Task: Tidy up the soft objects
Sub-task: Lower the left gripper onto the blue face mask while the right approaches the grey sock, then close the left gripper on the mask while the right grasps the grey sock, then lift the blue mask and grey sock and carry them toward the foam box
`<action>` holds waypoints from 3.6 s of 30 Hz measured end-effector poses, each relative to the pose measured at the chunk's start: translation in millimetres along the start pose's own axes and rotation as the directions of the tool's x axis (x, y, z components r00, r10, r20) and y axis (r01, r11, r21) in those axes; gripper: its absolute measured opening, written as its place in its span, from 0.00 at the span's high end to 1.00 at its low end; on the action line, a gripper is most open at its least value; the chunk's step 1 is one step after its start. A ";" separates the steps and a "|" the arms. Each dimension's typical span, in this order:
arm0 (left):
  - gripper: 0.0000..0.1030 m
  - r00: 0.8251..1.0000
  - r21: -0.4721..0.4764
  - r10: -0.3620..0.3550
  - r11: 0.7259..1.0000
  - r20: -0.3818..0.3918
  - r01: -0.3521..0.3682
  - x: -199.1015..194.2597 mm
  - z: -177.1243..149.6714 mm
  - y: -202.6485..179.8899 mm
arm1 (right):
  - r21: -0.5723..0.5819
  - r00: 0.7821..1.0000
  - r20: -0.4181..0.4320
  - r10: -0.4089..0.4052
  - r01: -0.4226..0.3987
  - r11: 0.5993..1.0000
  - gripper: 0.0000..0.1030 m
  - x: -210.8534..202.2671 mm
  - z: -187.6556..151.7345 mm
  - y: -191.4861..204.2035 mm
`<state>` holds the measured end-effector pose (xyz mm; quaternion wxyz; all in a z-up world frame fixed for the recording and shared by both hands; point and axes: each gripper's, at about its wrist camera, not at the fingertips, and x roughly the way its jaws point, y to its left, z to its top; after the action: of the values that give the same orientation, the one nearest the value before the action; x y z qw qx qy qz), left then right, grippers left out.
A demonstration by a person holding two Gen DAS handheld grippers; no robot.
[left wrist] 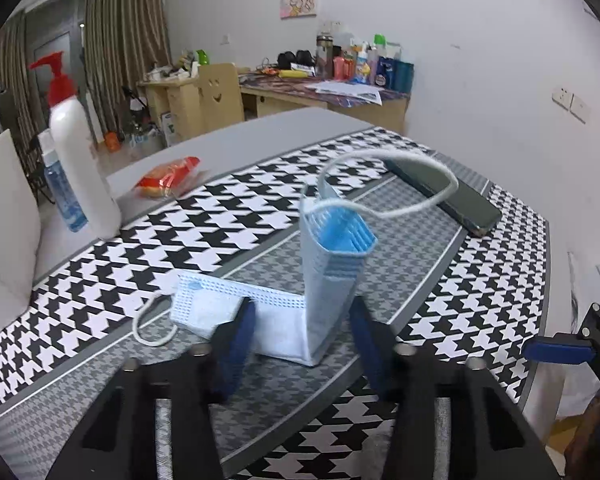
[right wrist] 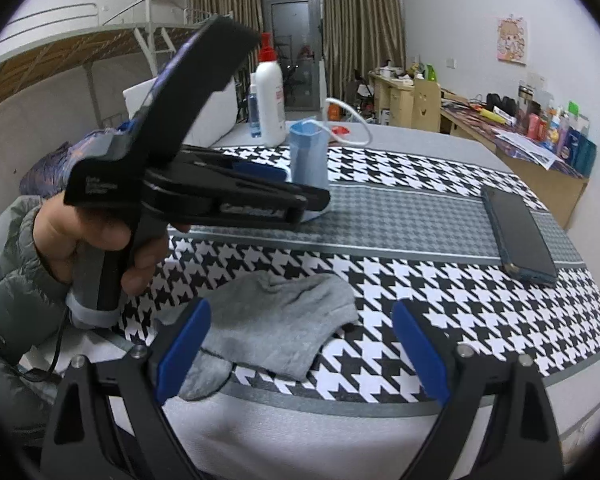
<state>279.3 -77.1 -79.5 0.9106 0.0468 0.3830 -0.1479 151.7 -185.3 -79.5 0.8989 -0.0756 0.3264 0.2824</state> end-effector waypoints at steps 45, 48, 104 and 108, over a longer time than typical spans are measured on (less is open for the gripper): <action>0.95 0.999 -0.058 0.033 0.998 -0.011 -0.034 -11.3 -15.2 17.3 | -0.092 0.987 -0.135 0.085 -0.097 0.991 0.88 17.5 -9.0 15.1; 0.95 0.999 -0.057 0.041 0.998 -0.004 -0.041 -13.8 -14.9 17.4 | -0.075 0.989 -0.128 0.069 -0.079 0.994 0.88 17.9 -6.1 8.1; 0.95 0.982 0.014 0.047 0.999 0.183 -0.051 -121.9 9.8 4.0 | 0.170 0.962 0.260 -0.087 0.043 0.985 0.88 -43.7 42.8 -35.8; 0.95 0.978 0.014 0.060 0.998 0.202 -0.064 -132.1 12.6 9.8 | 0.188 0.953 0.285 -0.104 0.051 0.981 0.88 -46.1 50.0 -33.3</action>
<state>203.2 -39.4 23.0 0.9484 0.0530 0.2855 -0.1274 168.4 -218.0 -13.3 0.9509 0.0351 0.2100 0.2245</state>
